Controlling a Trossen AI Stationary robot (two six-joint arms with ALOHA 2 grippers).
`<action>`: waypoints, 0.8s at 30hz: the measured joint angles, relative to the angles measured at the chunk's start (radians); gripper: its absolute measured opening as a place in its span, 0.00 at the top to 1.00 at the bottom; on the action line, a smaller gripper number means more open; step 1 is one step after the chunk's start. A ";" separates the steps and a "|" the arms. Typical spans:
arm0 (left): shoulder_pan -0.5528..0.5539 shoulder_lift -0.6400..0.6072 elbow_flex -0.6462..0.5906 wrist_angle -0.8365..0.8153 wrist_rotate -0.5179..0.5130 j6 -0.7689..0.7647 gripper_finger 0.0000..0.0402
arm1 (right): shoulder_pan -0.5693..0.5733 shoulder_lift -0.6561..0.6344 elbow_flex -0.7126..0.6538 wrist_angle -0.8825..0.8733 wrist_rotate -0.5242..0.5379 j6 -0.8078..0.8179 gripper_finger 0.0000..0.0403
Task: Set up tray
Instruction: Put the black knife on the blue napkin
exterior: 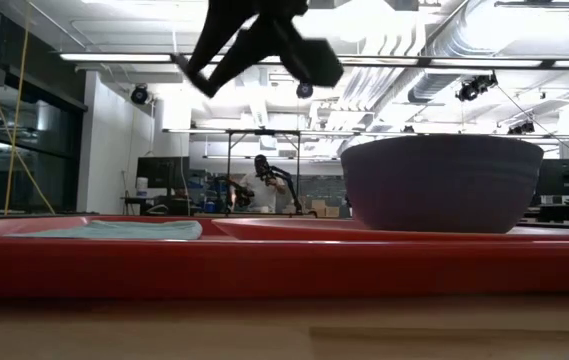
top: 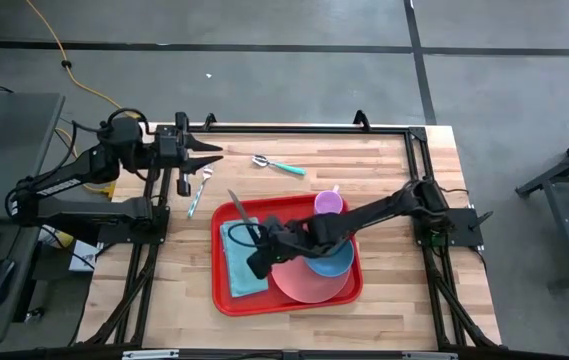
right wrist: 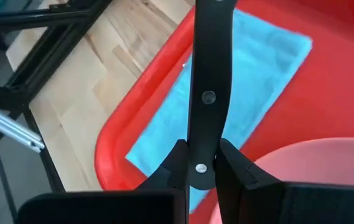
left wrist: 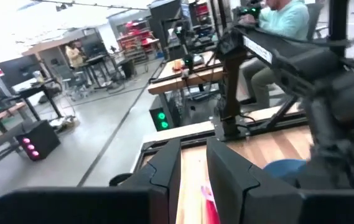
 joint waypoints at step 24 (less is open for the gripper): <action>0.000 -0.003 0.000 -0.006 -0.090 -0.132 0.72 | 0.072 0.145 -0.024 0.198 -0.040 0.461 0.94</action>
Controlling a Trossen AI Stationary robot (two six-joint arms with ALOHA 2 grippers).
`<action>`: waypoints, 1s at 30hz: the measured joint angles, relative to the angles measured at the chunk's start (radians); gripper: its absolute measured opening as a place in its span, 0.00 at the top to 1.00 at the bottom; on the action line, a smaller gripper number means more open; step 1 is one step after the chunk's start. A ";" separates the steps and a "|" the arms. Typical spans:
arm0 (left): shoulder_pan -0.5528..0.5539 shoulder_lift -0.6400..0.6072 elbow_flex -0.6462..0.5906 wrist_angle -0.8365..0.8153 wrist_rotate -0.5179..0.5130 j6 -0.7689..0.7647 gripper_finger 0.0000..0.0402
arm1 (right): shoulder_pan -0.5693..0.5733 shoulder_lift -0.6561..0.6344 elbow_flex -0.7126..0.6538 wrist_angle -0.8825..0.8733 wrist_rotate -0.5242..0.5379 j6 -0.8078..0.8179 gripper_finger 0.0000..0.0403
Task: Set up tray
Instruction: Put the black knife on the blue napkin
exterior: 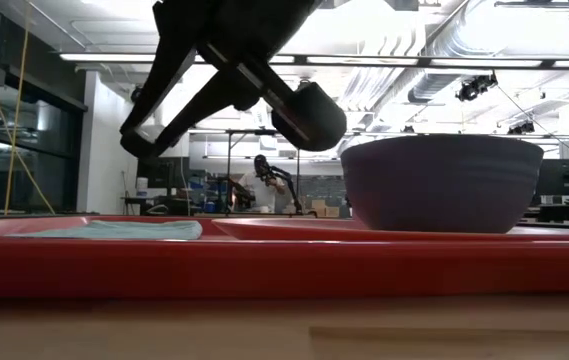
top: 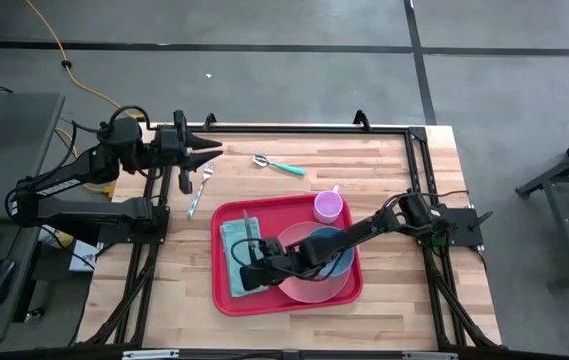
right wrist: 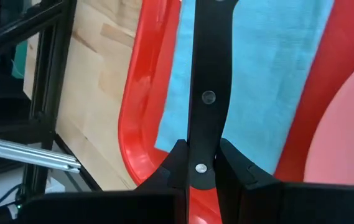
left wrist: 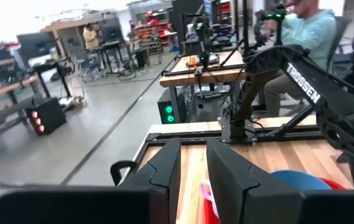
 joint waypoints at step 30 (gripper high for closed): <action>0.000 0.004 -0.001 -0.002 -0.060 -0.108 0.72 | -0.040 0.038 0.001 -0.014 -0.133 -0.011 0.94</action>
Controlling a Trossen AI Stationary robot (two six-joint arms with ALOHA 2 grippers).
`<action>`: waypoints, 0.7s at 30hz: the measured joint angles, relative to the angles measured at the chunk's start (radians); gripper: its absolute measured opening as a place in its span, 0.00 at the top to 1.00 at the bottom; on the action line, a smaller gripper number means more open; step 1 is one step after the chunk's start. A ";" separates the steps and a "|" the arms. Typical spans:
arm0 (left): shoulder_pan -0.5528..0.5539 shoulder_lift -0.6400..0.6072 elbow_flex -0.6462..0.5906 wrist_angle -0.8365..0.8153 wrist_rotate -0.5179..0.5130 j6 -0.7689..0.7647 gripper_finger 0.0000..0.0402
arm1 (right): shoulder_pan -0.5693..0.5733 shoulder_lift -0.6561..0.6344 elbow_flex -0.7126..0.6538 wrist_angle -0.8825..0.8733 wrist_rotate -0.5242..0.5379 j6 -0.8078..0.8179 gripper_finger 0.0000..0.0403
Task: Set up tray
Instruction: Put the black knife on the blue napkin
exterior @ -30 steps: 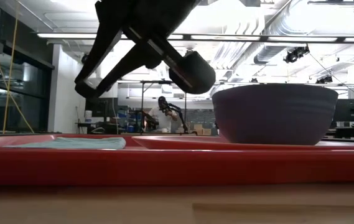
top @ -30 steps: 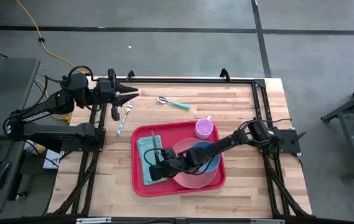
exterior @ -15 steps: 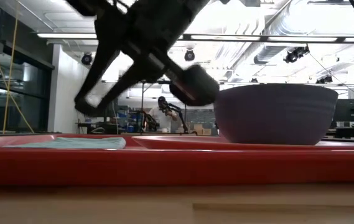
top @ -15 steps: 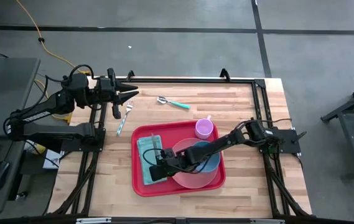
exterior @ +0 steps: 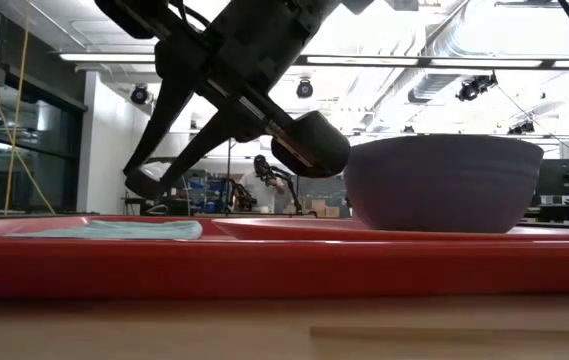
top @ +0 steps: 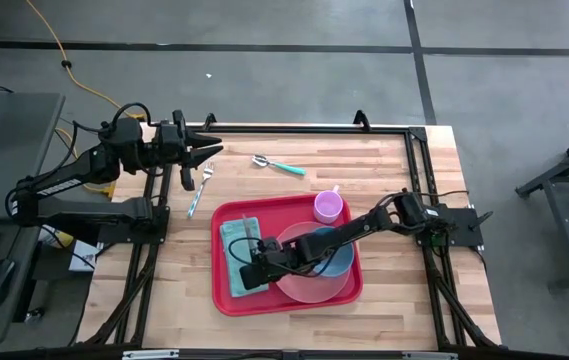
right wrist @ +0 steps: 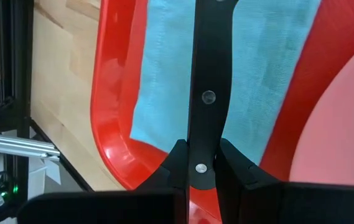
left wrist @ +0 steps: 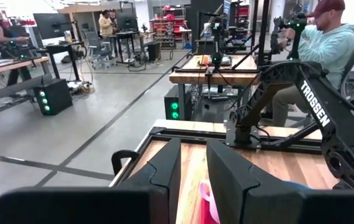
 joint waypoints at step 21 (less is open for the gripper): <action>0.000 0.000 0.000 -0.014 0.005 -0.019 0.72 | -0.002 0.049 -0.002 0.048 -0.009 0.031 0.94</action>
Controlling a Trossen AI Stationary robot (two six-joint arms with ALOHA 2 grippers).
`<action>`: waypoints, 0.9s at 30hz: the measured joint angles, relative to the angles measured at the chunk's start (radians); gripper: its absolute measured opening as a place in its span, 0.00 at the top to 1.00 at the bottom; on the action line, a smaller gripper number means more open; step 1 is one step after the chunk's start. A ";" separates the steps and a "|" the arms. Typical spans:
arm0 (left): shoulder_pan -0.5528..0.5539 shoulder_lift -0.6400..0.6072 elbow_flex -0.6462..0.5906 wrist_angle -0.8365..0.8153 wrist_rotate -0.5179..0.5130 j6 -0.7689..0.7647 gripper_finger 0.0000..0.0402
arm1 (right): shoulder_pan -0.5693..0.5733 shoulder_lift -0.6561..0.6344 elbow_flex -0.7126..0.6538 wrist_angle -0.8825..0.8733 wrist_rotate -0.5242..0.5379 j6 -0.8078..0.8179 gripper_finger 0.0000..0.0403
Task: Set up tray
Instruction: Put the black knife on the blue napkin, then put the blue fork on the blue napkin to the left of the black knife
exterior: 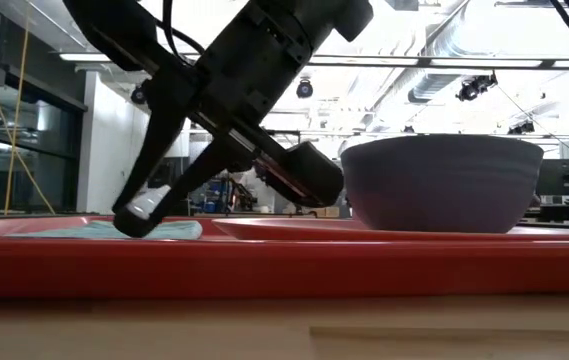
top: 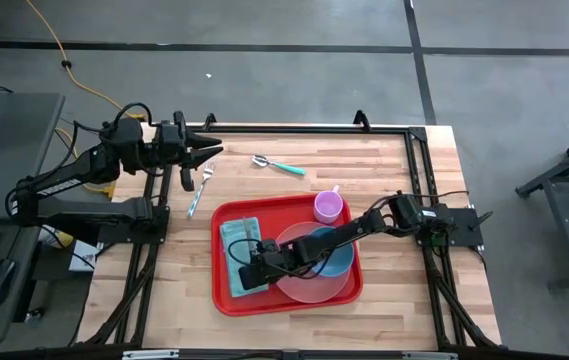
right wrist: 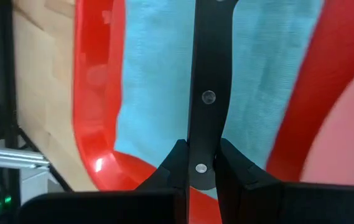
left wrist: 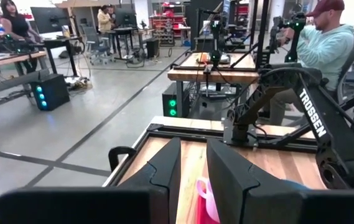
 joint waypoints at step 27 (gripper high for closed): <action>0.000 -0.001 0.000 -0.017 0.066 -0.006 0.72 | 0.001 -0.027 0.000 0.090 -0.002 -0.036 0.81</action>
